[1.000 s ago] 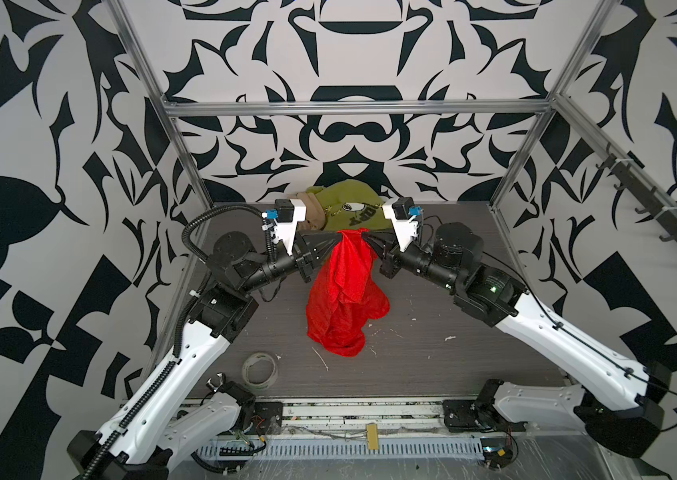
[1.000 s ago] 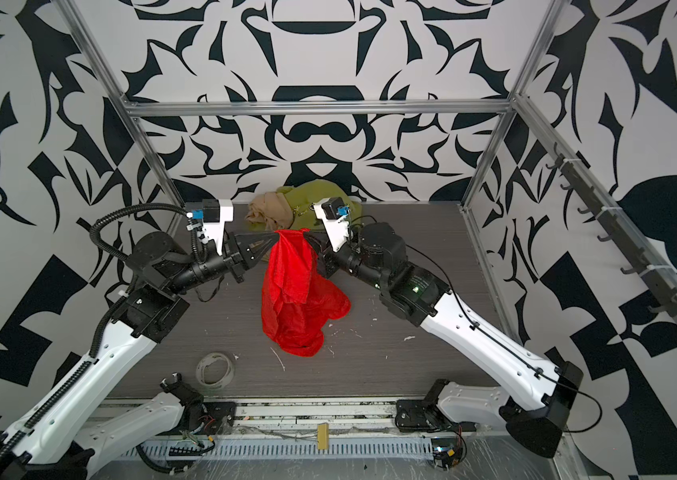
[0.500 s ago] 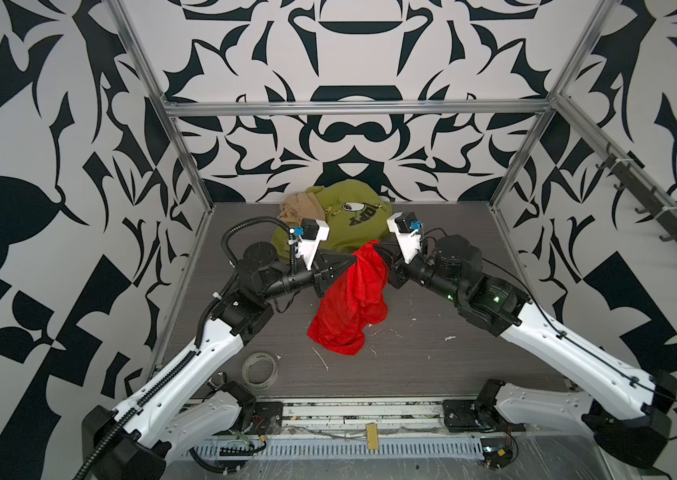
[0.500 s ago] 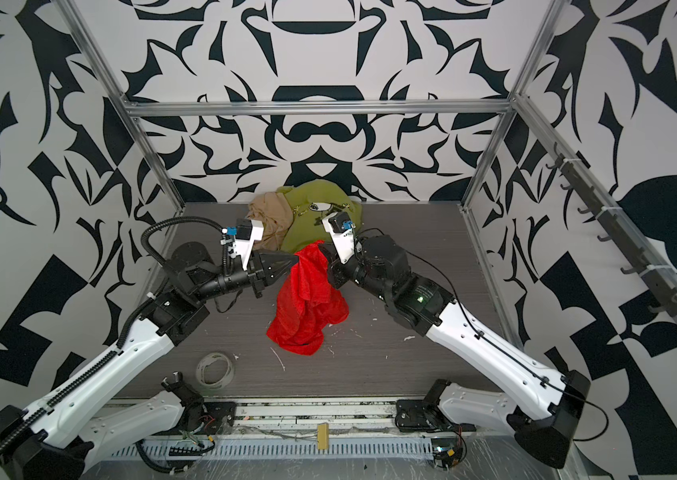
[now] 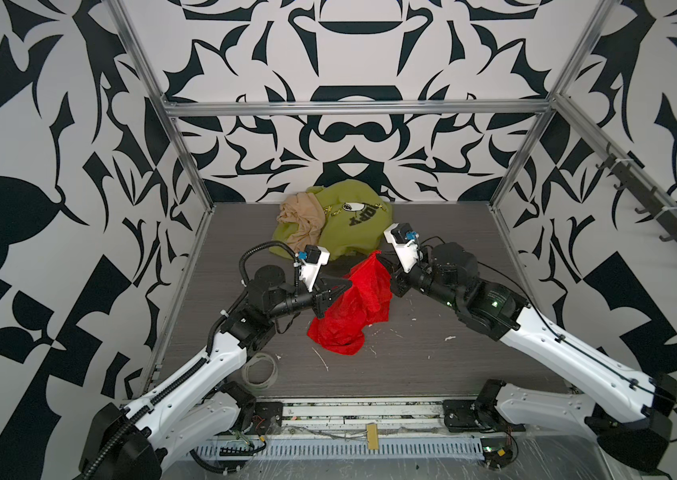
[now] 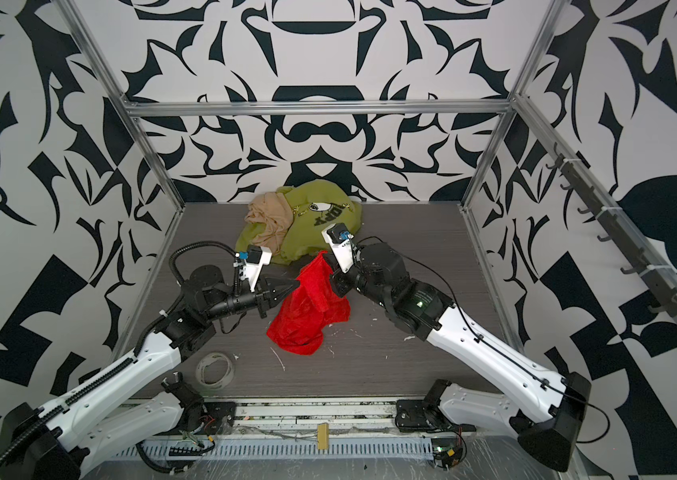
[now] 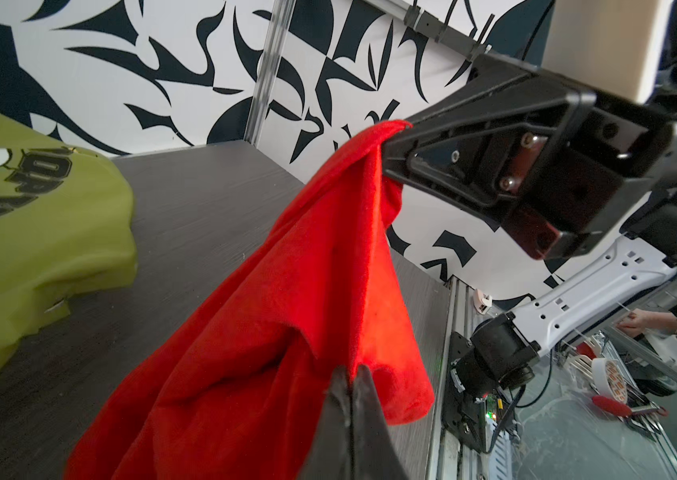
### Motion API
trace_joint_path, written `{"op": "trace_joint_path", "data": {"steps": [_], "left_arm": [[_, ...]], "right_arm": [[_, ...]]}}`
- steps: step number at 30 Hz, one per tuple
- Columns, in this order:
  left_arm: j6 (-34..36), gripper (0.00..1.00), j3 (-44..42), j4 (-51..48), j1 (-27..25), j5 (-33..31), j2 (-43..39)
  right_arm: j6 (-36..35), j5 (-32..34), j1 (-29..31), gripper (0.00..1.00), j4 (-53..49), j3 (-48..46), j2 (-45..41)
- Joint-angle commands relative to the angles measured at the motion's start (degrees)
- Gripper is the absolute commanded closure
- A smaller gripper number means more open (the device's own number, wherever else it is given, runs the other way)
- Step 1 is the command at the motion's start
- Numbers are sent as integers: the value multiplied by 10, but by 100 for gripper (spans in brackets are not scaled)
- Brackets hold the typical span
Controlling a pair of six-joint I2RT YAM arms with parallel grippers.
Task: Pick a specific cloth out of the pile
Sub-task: 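Lower the red cloth onto the table nearer the robot with both grippers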
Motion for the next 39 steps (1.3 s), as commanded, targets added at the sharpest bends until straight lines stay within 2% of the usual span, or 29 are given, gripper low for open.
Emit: {"op": "trace_joint_path", "data": {"steps": [1, 8, 9, 17, 19, 21, 23, 32, 34, 36, 39], "left_arm": [[-18, 100, -25, 16, -2, -9, -18], [-24, 100, -46, 18, -2, -17, -27], [-24, 97, -48, 17, -2, -17, -28], [-17, 66, -70, 11, -2, -37, -65], [-12, 55, -73, 9, -2, -42, -80], [0, 44, -73, -2, -2, -61, -97], [10, 38, -72, -12, -2, -81, -109], [45, 33, -45, -45, -2, -117, -121], [47, 33, -40, -51, -2, -126, -120], [51, 33, -36, -57, -2, -135, -121], [59, 33, -34, -64, -2, -153, -125]], "right_arm": [[-10, 13, -3, 100, 17, -6, -10], [27, -30, -3, 100, 11, -27, 12], [33, -36, -3, 100, 13, -31, 18], [82, -82, -2, 100, 56, -60, 71], [91, -91, -1, 100, 66, -64, 88], [105, -98, 1, 100, 75, -66, 107], [119, -111, 4, 100, 84, -67, 123], [151, -146, 38, 100, 115, -94, 175], [142, -167, 53, 100, 117, -97, 184], [119, -186, 74, 96, 111, -99, 196], [73, -186, 107, 93, 99, -106, 211]]}}
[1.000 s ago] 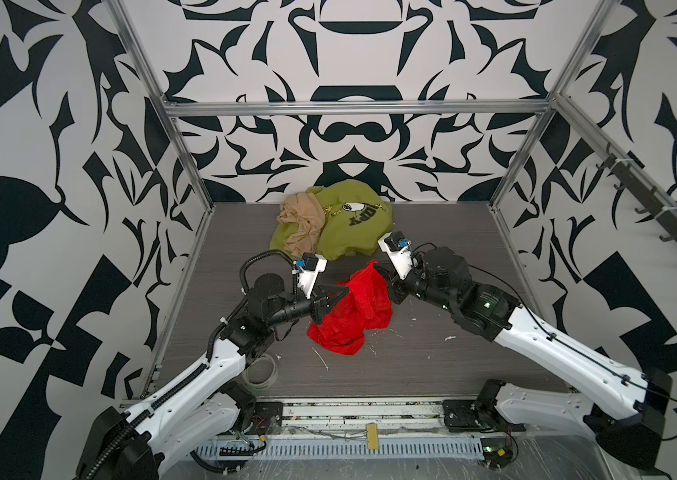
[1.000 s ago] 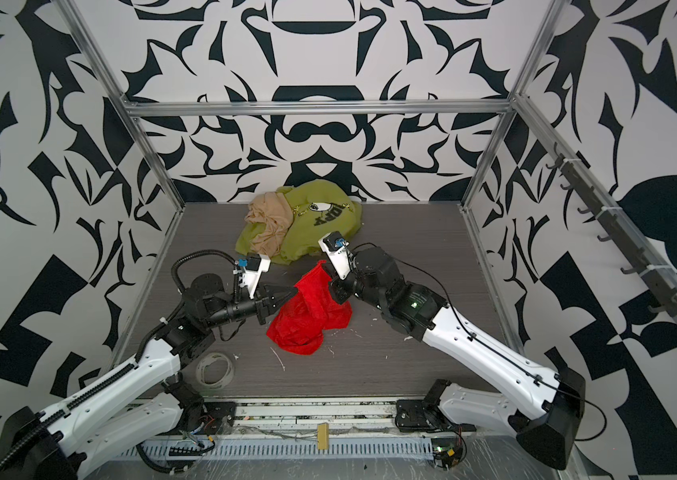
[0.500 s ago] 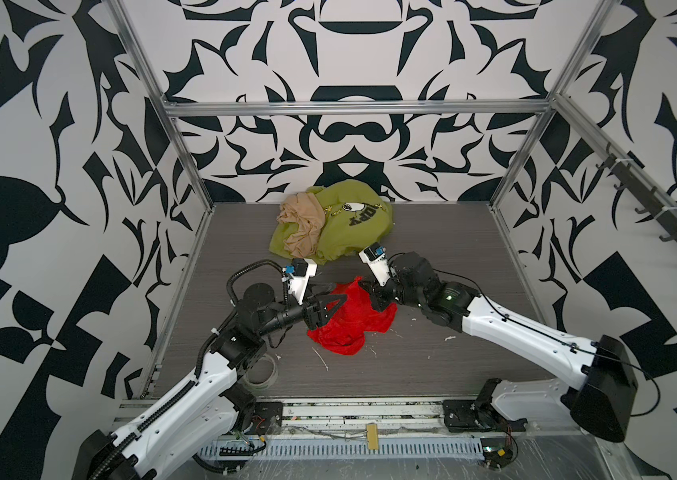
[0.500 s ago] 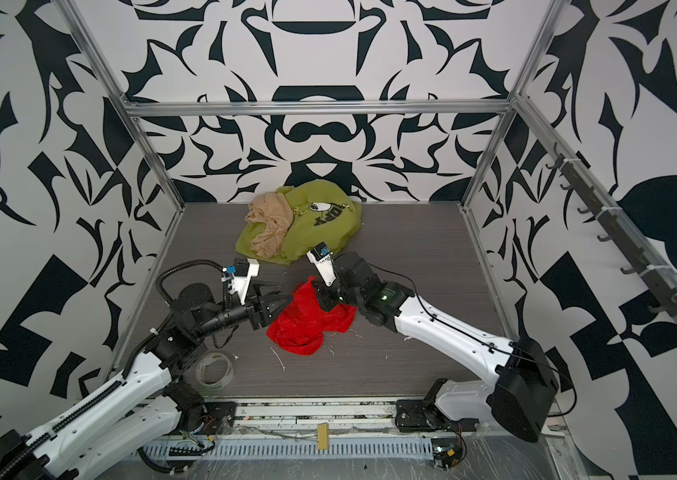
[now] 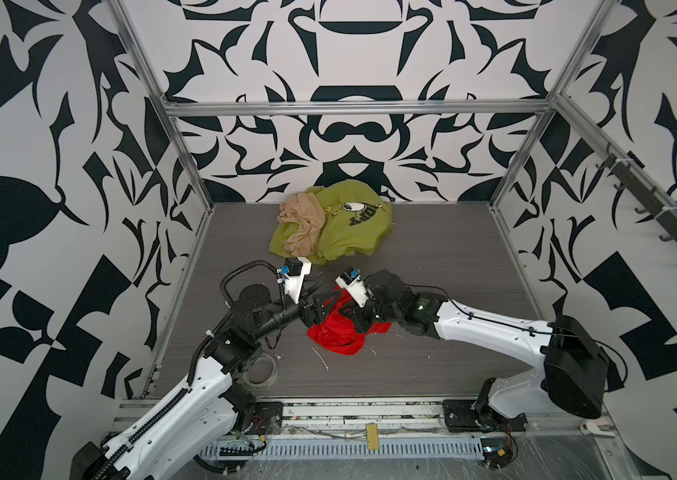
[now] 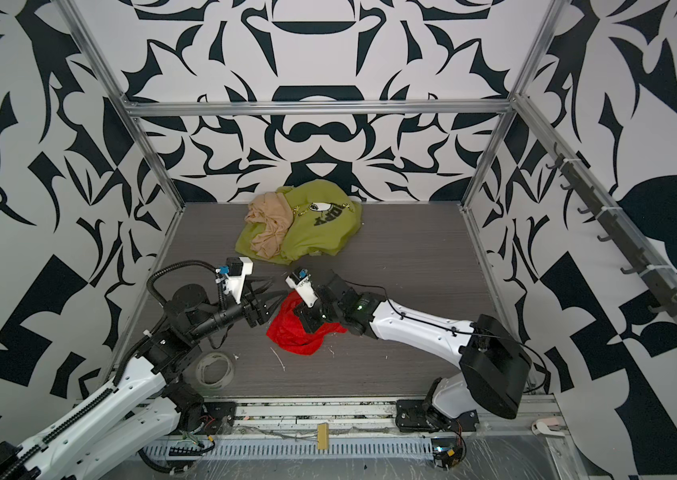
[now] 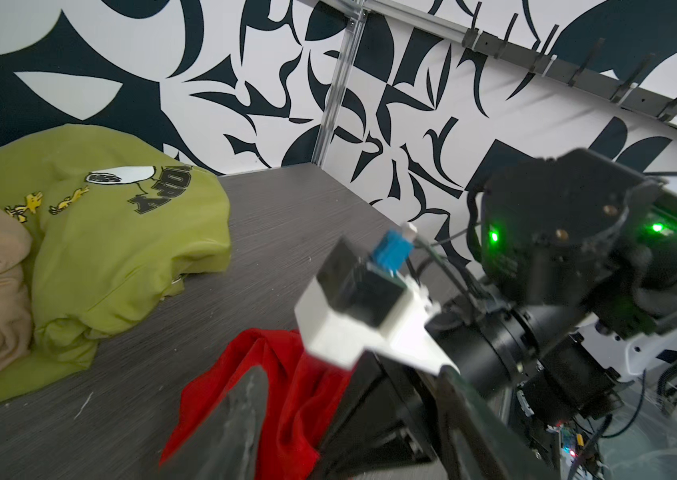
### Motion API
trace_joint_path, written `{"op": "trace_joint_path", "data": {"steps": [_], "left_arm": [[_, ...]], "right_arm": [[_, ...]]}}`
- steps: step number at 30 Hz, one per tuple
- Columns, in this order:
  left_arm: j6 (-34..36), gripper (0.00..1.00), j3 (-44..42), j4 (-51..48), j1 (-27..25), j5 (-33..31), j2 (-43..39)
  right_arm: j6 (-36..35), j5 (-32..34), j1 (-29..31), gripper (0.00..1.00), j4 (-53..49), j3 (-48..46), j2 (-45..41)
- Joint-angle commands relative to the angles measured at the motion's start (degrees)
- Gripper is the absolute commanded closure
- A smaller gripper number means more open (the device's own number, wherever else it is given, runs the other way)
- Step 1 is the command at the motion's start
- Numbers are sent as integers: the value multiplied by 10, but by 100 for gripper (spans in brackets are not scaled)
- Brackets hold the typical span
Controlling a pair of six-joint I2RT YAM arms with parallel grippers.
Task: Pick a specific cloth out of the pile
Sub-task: 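Lower the red cloth onto the table nearer the robot with both grippers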
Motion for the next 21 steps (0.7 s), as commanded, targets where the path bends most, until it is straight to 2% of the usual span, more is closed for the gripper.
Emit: {"op": "trace_joint_path", "data": {"steps": [1, 8, 15, 18, 21], "left_arm": [[15, 33, 21, -13, -2, -29, -7], [13, 33, 17, -12, -2, -39, -6], [21, 33, 19, -12, -1, -46, -1], [24, 33, 21, -10, -1, -47, 3], [26, 33, 20, -6, -1, -49, 7]], "right_arm": [[-57, -19, 33, 92, 4, -8, 7], [-121, 2, 85, 88, 0, -12, 65], [-146, -5, 101, 83, 25, -16, 127], [-158, -5, 101, 76, 27, -18, 123], [-165, -9, 100, 61, 11, -12, 111]]}}
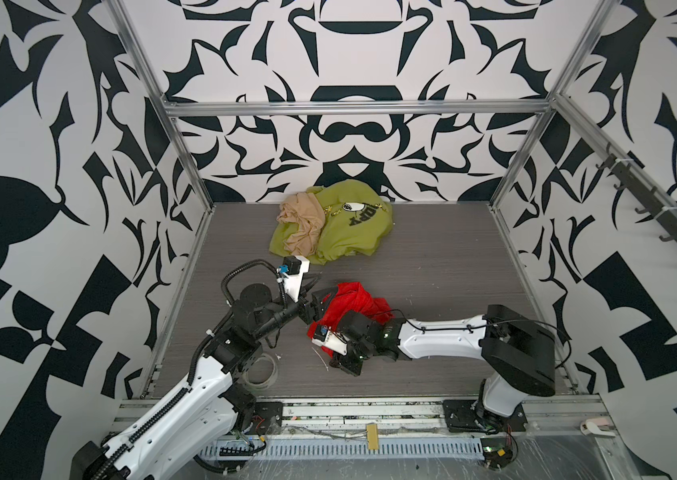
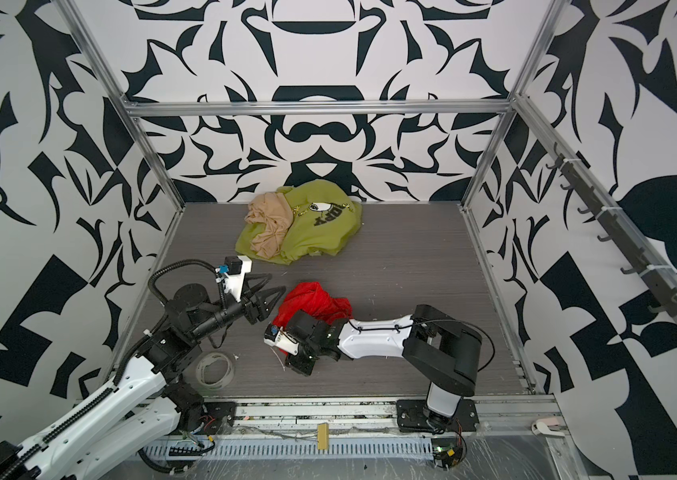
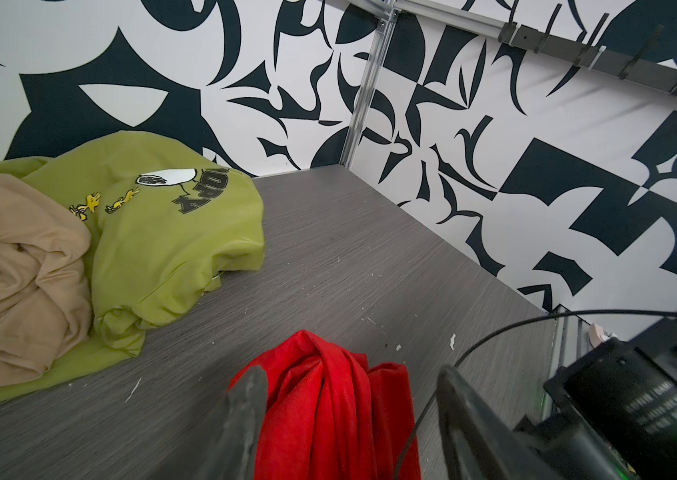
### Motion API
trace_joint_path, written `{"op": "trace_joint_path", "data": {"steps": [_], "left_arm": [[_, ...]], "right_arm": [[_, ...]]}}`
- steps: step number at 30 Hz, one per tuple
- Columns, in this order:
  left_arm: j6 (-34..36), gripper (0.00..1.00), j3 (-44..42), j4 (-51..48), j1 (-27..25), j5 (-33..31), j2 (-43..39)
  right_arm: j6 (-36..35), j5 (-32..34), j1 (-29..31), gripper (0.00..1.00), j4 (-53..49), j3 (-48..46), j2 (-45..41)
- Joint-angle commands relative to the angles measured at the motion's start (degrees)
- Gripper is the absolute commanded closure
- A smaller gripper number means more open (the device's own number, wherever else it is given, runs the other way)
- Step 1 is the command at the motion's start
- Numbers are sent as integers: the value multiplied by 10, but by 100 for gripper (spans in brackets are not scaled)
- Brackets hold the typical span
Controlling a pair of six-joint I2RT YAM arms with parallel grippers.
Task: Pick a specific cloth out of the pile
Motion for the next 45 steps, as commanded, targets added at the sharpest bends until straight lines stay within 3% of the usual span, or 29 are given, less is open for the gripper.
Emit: {"op": "trace_joint_path", "data": {"steps": [1, 6, 12, 15, 17, 19, 21, 23, 24, 27, 31, 34, 37, 39, 40, 45], "left_arm": [[8, 33, 20, 2, -1, -7, 4], [8, 33, 22, 6, -1, -7, 12], [-7, 16, 30, -21, -1, -81, 15], [5, 16, 15, -12, -1, -105, 13], [14, 16, -3, 9, -1, -137, 8], [9, 16, -14, 9, 0, -225, 8], [41, 17, -21, 5, 2, -299, 18], [70, 16, -18, 6, 11, -360, 36], [82, 13, -15, 10, 23, -383, 49], [101, 10, -6, 11, 101, -371, 84], [132, 11, -20, 38, 194, -357, 143], [153, 12, -39, 102, 227, -374, 232], [202, 11, -49, 165, 251, -334, 318], [195, 11, -57, 200, 279, -285, 348], [198, 12, -58, 218, 287, -263, 354], [212, 13, -47, 239, 297, -184, 377]], "right_arm": [[-22, -6, 4, 56, -10, 15, -30], [-20, -9, 4, 34, -76, 39, -80], [-8, 2, 3, 32, -138, 69, -148], [-7, 20, 3, 32, -142, 72, -183], [-9, 85, 2, 32, -140, 62, -208], [-18, 177, 3, 27, -123, 37, -232], [-26, 333, 3, 23, -55, -2, -250], [-61, 458, 1, 10, 23, -44, -258], [-99, 494, -3, 2, 69, -66, -261], [-174, 544, -48, 1, 162, -131, -257], [-134, 548, -179, 1, 149, -159, -252], [-124, 469, -305, 1, 268, -224, -220], [-151, 480, -365, 1, 405, -260, -144], [-163, 458, -399, 1, 517, -286, -102], [-154, 478, -405, 1, 557, -291, -91], [-55, 385, -495, 7, 559, -313, -113]]}}
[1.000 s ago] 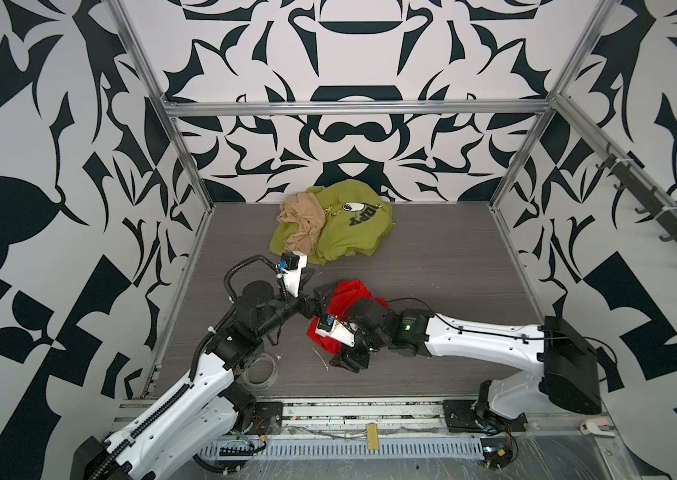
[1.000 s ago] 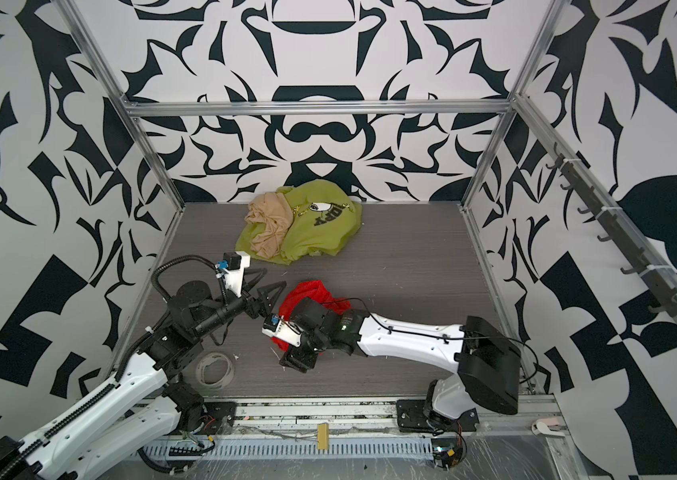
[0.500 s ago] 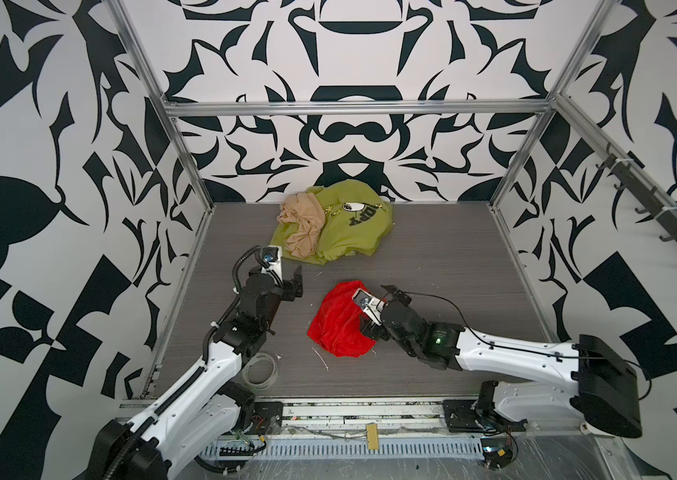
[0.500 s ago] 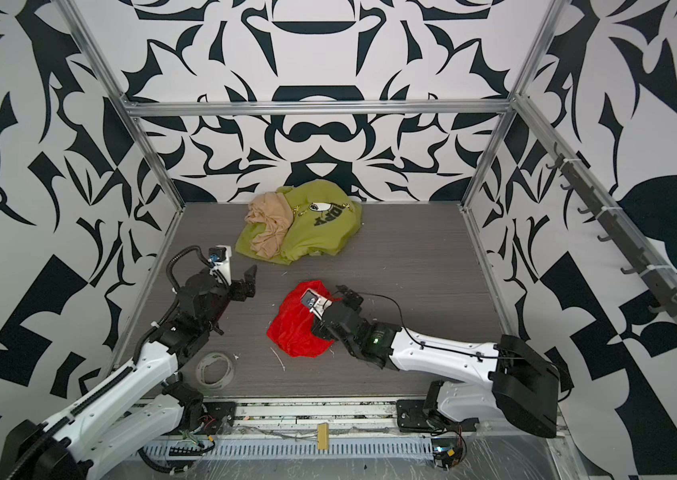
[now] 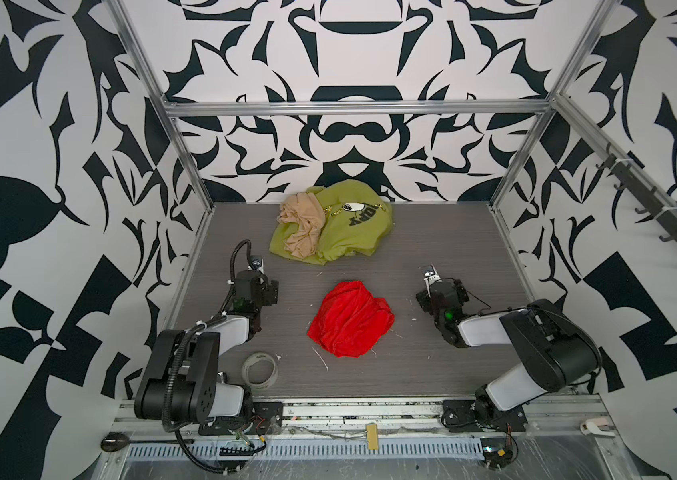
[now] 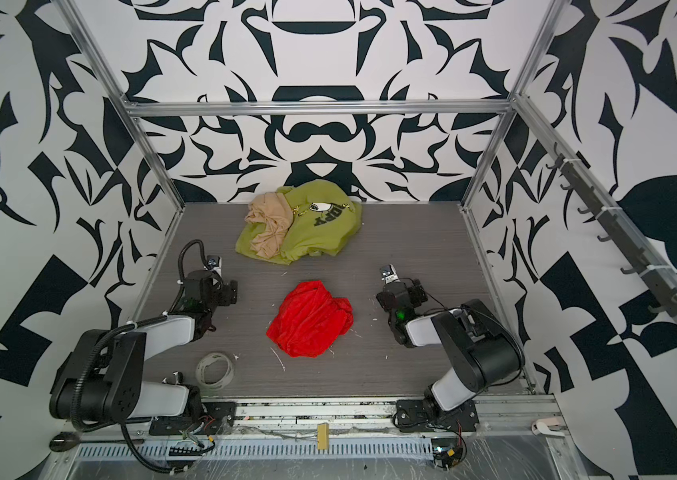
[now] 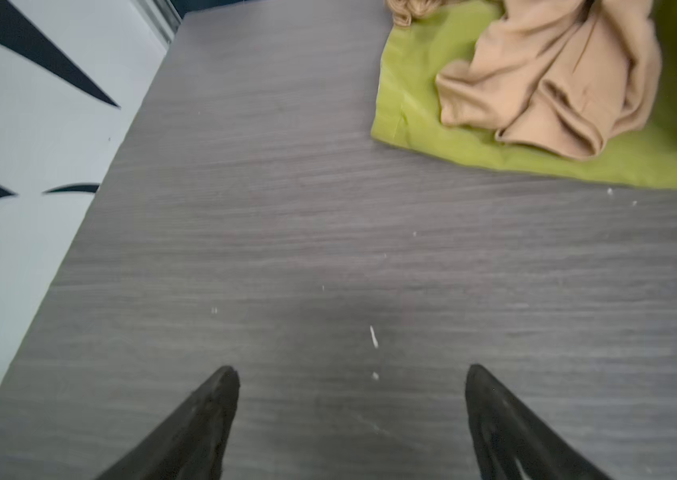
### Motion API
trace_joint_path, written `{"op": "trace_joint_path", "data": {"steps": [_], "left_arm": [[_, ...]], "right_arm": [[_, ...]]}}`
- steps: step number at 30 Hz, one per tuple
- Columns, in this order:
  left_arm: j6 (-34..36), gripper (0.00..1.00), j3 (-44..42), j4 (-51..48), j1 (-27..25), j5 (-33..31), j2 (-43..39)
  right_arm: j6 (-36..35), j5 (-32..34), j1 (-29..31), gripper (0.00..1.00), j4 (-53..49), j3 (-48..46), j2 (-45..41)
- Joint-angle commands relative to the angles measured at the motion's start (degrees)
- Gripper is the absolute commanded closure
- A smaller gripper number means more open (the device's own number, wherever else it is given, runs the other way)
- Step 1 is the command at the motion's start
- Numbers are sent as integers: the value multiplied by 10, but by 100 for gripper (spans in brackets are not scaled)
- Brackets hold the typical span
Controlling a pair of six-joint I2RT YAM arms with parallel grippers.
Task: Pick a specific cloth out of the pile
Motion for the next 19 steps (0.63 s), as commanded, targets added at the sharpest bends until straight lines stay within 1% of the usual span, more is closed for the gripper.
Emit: {"op": "trace_joint_path", "data": {"steps": [1, 2, 3, 4, 5, 6, 7, 8, 9, 10, 11, 12, 13, 19], "left_arm": [[20, 13, 15, 54, 3, 84, 6], [11, 14, 10, 68, 4, 93, 7], [-13, 12, -11, 118, 3, 100, 9], [-3, 13, -24, 159, 4, 118, 22], [-4, 14, -32, 188, 5, 112, 48], [-13, 14, -33, 216, 10, 103, 74], [-21, 13, -30, 241, 17, 94, 91], [-28, 10, -29, 242, 26, 106, 95], [-40, 7, -25, 232, 30, 92, 95], [-41, 4, -25, 231, 32, 98, 94], [-41, 1, -25, 237, 32, 94, 98], [-42, 0, -23, 236, 32, 94, 99], [-42, 0, -22, 233, 33, 94, 99], [-44, 0, -27, 237, 32, 91, 94]], "right_arm": [[77, -82, -61, 9, 127, -22, -34], [97, -126, -87, 1, 155, -37, -23], [96, -169, -102, 1, 200, -42, 11], [84, -163, -103, 0, 216, -38, 26], [90, -169, -104, 0, 164, -33, 1], [103, -165, -106, 0, 131, -23, -6], [99, -171, -108, 0, 143, -20, 3], [106, -159, -109, 0, 149, -17, 8], [111, -146, -109, 0, 133, -18, 2], [105, -172, -110, 0, 128, -18, -1], [102, -220, -120, 0, 120, -3, 10], [114, -247, -136, 0, 95, 6, 7], [118, -257, -143, 0, 79, 10, 3], [120, -255, -148, 0, 108, -4, 3]]}}
